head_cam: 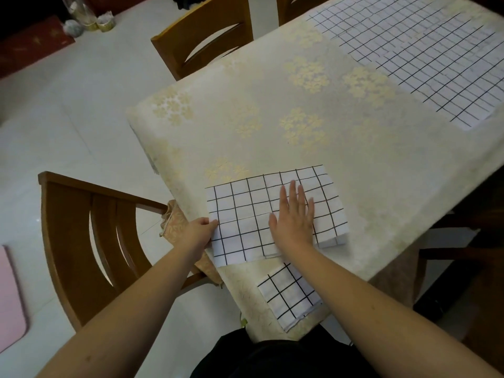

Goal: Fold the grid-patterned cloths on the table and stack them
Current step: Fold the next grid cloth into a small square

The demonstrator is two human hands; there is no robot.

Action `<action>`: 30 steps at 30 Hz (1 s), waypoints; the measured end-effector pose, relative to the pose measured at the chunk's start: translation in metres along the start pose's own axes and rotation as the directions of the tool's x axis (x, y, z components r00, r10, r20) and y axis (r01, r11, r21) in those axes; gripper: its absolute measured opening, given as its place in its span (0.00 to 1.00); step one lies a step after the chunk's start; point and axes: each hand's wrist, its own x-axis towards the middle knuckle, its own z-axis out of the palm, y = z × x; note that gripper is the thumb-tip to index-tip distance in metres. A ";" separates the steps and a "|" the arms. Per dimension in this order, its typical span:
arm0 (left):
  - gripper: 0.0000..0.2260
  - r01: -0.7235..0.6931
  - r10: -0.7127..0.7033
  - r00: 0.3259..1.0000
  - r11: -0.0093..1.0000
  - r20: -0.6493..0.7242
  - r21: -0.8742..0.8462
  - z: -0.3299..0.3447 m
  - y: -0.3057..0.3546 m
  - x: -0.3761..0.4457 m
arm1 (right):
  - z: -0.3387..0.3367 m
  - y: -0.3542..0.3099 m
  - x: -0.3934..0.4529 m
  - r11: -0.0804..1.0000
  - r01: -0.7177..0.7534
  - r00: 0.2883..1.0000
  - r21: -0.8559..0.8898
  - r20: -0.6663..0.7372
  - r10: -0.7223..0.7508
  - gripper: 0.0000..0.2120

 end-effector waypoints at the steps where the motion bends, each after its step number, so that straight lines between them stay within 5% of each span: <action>1: 0.05 0.006 -0.006 1.000 1.000 0.001 -0.006 0.000 -0.003 -0.001 | 0.003 -0.006 0.002 0.998 0.057 0.998 0.021 0.035 -0.057 0.34; 10: 0.05 -0.015 0.017 0.999 0.999 -0.049 0.033 0.001 -0.015 -0.005 | 0.051 -0.027 0.005 0.943 0.325 0.922 0.068 0.197 -0.332 0.34; 23: 0.04 0.048 -0.038 0.995 0.994 -0.097 0.094 0.005 -0.001 -0.014 | 0.034 0.070 0.019 0.993 0.119 0.985 0.020 0.122 -0.120 0.31; 30: 0.13 0.104 -0.103 0.993 0.994 -0.052 0.019 0.003 0.004 -0.018 | 0.017 0.109 0.024 0.999 0.015 0.995 0.044 0.102 -0.019 0.32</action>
